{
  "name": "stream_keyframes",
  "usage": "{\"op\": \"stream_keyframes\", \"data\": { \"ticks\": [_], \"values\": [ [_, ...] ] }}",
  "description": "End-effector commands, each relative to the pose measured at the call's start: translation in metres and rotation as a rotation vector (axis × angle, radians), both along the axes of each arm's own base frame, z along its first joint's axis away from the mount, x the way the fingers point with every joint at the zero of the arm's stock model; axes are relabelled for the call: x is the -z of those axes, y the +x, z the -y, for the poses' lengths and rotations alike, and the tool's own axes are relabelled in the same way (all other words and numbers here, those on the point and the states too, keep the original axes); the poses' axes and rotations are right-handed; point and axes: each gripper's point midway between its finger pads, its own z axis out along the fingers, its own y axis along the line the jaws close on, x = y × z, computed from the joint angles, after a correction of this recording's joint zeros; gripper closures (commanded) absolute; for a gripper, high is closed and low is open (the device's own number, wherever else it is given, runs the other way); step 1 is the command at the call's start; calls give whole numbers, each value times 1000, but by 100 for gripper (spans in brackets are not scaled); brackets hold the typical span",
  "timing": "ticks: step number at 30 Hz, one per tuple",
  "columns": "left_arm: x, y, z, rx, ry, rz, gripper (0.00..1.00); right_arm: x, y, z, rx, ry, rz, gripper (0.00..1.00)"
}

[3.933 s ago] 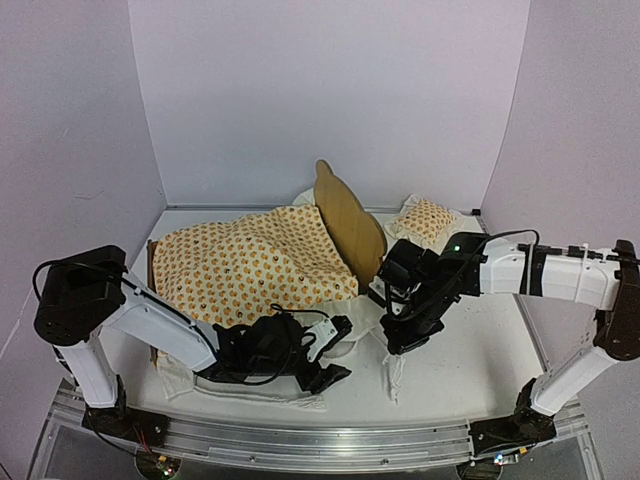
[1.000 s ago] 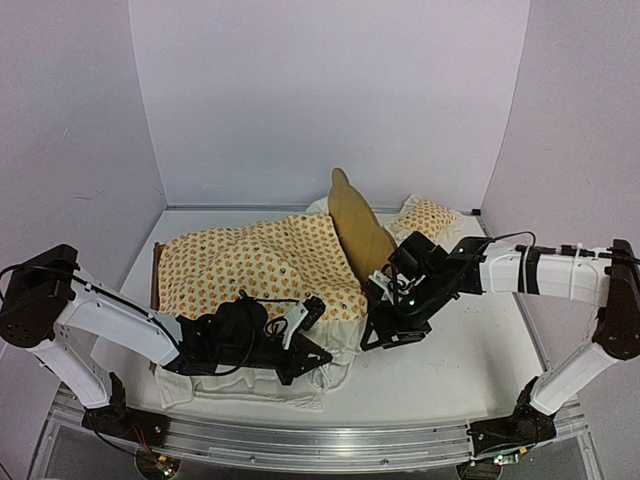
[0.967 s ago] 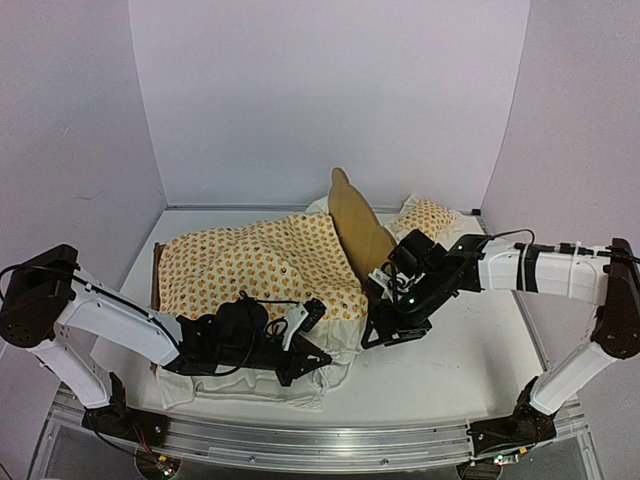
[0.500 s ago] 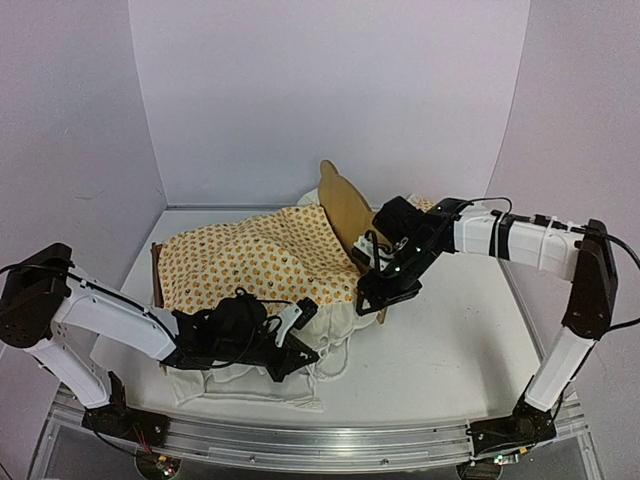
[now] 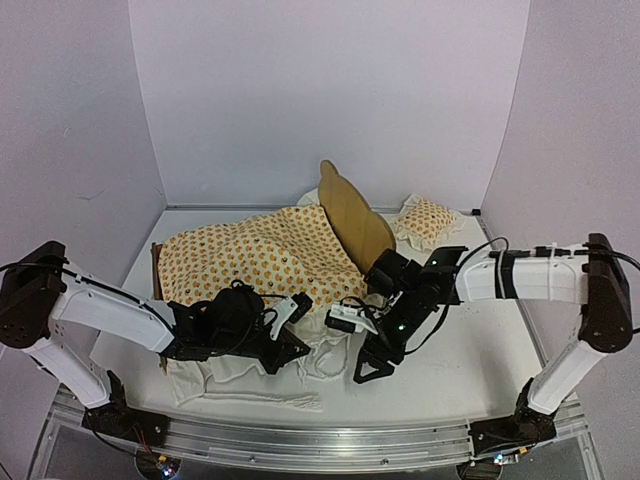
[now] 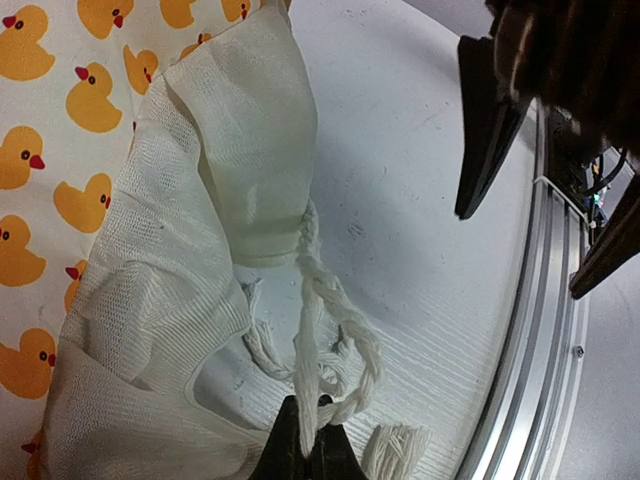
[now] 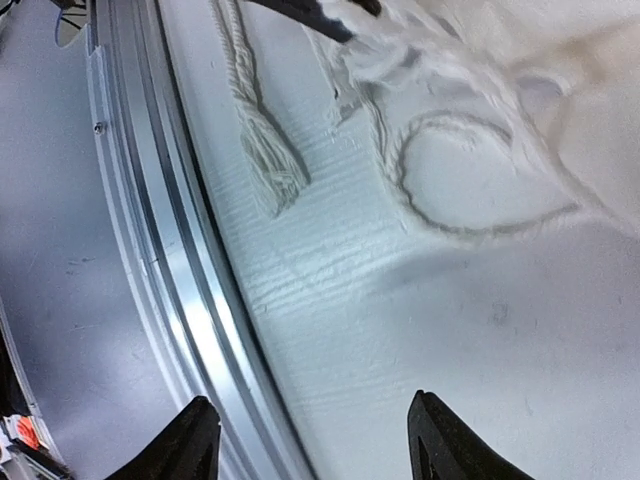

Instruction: Set up the pet bed

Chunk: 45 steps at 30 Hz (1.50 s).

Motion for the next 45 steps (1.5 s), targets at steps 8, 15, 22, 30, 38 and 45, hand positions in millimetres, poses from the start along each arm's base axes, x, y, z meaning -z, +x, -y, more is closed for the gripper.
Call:
{"op": "stream_keyframes", "data": {
  "ticks": [8, 15, 22, 30, 38, 45],
  "values": [
    [-26, 12, 3, -30, -40, 55, 100, 37, 20, -75, -347, 299, 210, 45],
    [-23, 10, 0, -21, -38, 44, 100, 76, 33, -74, -341, 267, 296, 49],
    [-27, 10, -3, -33, -49, 46, 100, 105, 26, -52, -425, 169, 413, 60],
    [-32, -3, 8, 45, -77, -1, 100, 91, 27, -16, -269, 41, 501, 100],
    [-15, -25, 50, 145, -52, -49, 100, 78, 2, 20, 78, 44, 296, 100],
    [3, -35, 75, 201, -25, -80, 100, 60, 30, 47, 382, 98, 385, 100]
  ]
}}
